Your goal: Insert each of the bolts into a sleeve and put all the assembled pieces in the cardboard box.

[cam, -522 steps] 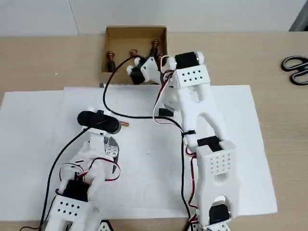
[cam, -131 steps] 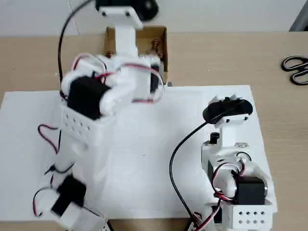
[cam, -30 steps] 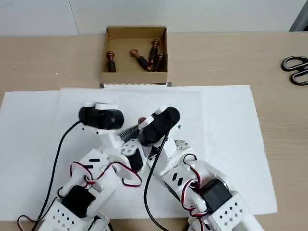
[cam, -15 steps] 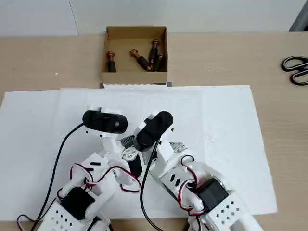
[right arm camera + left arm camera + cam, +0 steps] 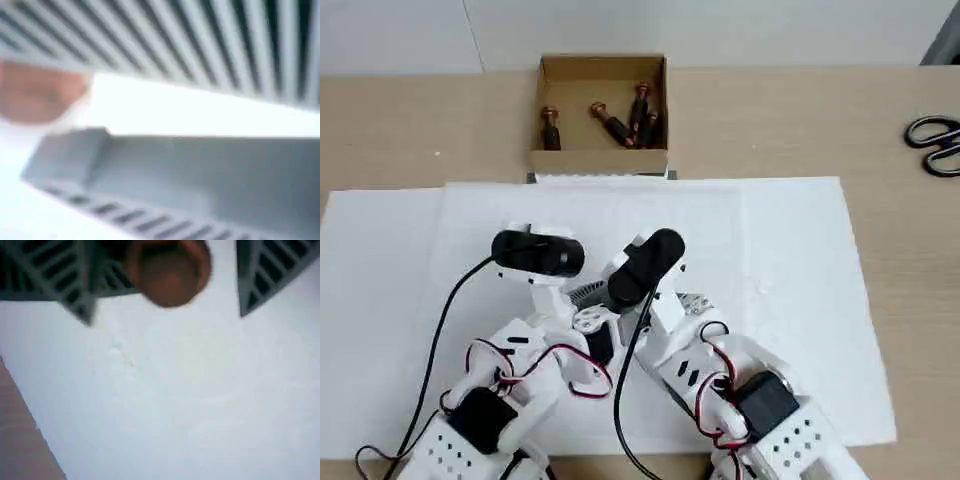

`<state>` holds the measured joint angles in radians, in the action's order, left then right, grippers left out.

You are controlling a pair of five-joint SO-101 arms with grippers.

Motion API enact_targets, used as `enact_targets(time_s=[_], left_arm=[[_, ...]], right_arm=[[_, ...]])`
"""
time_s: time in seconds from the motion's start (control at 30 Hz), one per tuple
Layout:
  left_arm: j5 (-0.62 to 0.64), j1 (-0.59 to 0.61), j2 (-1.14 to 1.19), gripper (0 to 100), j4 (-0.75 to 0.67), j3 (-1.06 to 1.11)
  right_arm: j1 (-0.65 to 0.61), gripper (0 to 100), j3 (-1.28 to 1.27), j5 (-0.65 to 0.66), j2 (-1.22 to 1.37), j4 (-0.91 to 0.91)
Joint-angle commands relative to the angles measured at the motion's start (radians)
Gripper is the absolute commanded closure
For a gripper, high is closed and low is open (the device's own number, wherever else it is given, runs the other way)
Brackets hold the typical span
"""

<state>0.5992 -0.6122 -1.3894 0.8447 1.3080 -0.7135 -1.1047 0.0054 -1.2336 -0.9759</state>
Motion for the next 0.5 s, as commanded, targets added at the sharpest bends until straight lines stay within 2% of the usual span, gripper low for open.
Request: enact_targets(time_s=[0.0, 0.27, 0.33, 0.47], left_arm=[[-0.008, -0.035, 0.003, 77, 0.043, -0.010], [-0.011, -0.020, 0.003, 77, 0.098, -0.074], [-0.015, 0.025, 0.003, 77, 0.121, -0.107], [-0.112, 0.158, 0.003, 77, 0.123, -0.153]], right_arm=[[0.012, 99.5, 0.114, 0.003, -0.015, 0.067], [0.019, 99.5, 0.114, 0.003, -0.015, 0.067], [0.041, 99.5, 0.114, 0.003, -0.015, 0.067], [0.088, 99.5, 0.114, 0.003, -0.015, 0.067]])
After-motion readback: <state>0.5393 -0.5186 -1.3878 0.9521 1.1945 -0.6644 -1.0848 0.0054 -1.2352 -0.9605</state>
